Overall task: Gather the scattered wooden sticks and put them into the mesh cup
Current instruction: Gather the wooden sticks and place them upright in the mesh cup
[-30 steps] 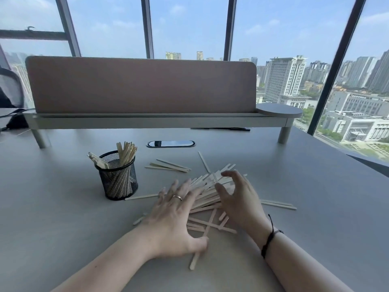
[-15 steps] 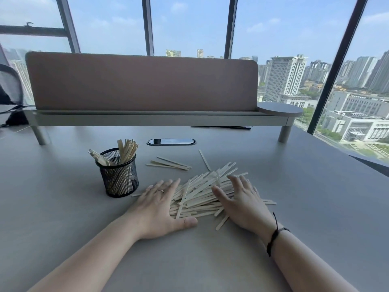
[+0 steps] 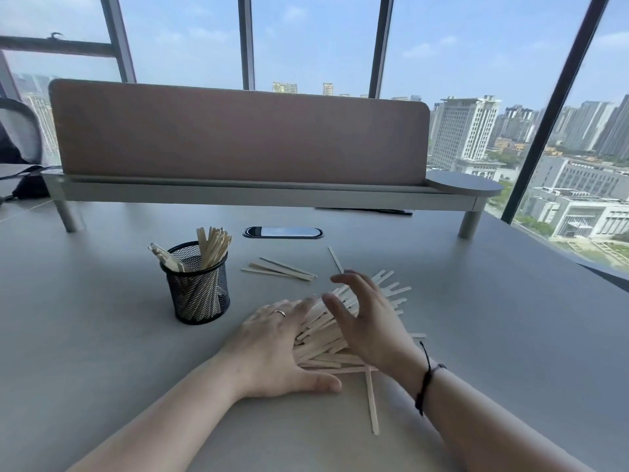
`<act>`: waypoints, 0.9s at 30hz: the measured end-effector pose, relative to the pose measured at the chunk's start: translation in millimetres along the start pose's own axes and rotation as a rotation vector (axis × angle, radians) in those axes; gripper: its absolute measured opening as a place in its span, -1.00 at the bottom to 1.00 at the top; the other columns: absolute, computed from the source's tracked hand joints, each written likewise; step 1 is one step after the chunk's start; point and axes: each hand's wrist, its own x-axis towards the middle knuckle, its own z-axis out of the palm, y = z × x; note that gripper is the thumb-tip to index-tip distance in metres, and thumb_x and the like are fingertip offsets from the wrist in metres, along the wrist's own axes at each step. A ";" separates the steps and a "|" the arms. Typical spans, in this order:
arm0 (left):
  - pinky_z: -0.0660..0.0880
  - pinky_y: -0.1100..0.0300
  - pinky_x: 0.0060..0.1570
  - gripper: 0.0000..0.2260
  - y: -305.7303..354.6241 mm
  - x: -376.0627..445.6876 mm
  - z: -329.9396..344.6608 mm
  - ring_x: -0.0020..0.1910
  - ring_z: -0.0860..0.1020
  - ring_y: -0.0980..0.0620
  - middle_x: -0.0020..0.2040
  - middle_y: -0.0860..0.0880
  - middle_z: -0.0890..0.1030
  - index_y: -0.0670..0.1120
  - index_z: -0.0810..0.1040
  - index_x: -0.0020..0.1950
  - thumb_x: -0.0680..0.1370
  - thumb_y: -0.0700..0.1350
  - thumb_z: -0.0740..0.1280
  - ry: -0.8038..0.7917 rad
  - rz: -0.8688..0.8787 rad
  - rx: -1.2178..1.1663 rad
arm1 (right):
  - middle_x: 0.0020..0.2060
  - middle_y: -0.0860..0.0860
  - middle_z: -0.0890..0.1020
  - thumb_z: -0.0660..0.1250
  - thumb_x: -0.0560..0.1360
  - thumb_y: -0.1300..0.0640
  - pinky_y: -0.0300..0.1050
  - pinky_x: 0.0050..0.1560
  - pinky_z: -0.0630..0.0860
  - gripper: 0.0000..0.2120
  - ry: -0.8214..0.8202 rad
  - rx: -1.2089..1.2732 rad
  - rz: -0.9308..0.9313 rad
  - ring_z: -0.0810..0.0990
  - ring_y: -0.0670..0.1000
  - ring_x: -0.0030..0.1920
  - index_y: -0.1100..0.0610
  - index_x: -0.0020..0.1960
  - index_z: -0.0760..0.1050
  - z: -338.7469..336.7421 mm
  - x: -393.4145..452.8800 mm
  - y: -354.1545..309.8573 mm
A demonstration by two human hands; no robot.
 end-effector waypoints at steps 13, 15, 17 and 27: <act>0.19 0.11 0.50 0.03 -16.9 9.4 1.3 0.48 0.28 0.12 0.48 0.14 0.38 0.30 0.09 0.53 0.14 0.65 0.26 0.099 -0.001 -0.060 | 0.43 0.08 0.46 0.35 0.48 -0.26 0.04 0.39 0.36 -0.28 -0.386 -0.320 0.126 0.43 0.12 0.41 0.03 0.52 0.25 68.0 147.8 9.6; 0.17 0.11 0.50 0.02 -16.7 10.4 1.3 0.48 0.27 0.11 0.48 0.16 0.37 0.32 0.07 0.51 0.14 0.64 0.27 0.110 -0.003 -0.054 | 0.36 0.05 0.54 0.42 0.49 -0.07 -0.05 0.34 0.40 -0.37 -0.372 -0.252 0.064 0.49 0.09 0.36 0.03 0.49 0.31 75.8 152.5 1.7; 0.15 0.12 0.50 0.00 -16.1 10.3 0.3 0.48 0.24 0.12 0.47 0.19 0.34 0.32 0.10 0.51 0.14 0.63 0.28 0.129 -0.008 -0.049 | 0.23 -0.03 0.64 0.42 0.47 0.12 -0.09 0.29 0.45 -0.49 -0.347 -0.201 0.028 0.56 0.03 0.26 0.00 0.40 0.43 79.9 154.1 -2.2; 0.07 0.08 0.53 0.00 -15.3 9.5 -2.5 0.52 0.17 0.08 0.52 0.13 0.30 0.20 0.31 0.48 0.12 0.64 0.28 0.271 -0.034 -0.023 | -0.12 -0.16 0.73 0.31 0.41 0.37 -0.12 0.10 0.61 -0.62 -0.425 -0.023 -0.040 0.69 -0.17 -0.03 -0.06 0.02 0.64 40.0 104.5 13.5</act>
